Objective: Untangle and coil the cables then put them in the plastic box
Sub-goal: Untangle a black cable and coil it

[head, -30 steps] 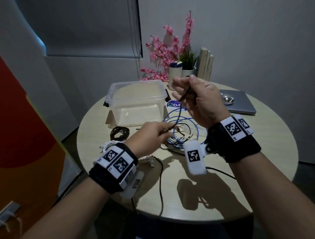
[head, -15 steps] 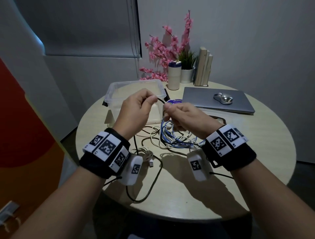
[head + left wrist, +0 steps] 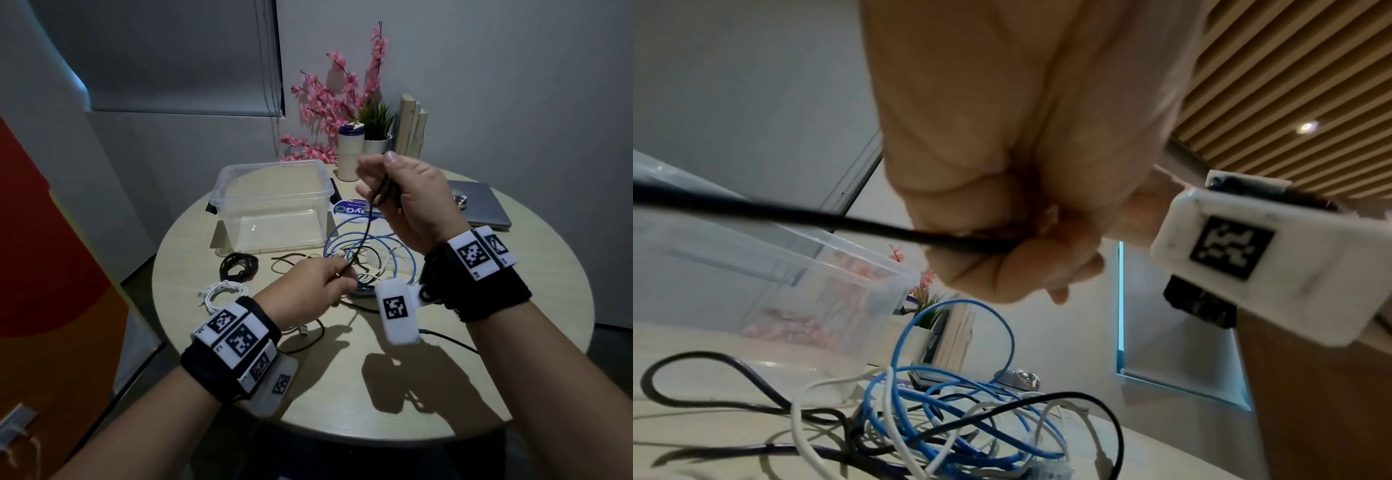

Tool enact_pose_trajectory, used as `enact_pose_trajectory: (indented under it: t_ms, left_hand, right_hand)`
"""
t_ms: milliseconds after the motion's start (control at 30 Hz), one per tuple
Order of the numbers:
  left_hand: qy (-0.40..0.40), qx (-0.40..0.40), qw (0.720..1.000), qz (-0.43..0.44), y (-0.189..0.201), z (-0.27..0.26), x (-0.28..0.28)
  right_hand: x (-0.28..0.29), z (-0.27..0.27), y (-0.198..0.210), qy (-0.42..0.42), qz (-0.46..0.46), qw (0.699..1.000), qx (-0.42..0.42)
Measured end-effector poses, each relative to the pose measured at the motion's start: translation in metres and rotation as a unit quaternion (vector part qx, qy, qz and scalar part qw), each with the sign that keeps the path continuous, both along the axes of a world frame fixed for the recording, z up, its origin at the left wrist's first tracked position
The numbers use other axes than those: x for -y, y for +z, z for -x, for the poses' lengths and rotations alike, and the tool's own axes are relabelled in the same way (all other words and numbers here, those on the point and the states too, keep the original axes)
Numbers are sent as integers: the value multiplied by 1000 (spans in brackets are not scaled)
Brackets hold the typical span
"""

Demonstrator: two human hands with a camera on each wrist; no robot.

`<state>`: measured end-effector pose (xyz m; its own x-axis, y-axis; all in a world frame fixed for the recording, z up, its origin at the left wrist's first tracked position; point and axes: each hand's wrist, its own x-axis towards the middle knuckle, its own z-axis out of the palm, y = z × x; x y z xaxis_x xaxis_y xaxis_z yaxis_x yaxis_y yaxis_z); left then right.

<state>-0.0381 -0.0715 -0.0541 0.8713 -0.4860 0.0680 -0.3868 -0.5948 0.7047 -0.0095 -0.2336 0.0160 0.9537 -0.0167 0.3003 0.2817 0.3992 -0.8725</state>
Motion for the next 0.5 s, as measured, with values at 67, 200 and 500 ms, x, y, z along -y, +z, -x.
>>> enact_pose_trajectory:
  t_ms: [67,200,500]
  left_hand:
    - [-36,-18,999,-16,4,4,-3]
    - [-51,5,998,45,26,7,-9]
    - [151,146,956,205,56,-21,-20]
  right_hand:
    - [6,-4,-3,-63,119,990,31]
    - [16,-7,-12,-140,409,900,55]
    - [-2,13,-18,88,403,911,-21]
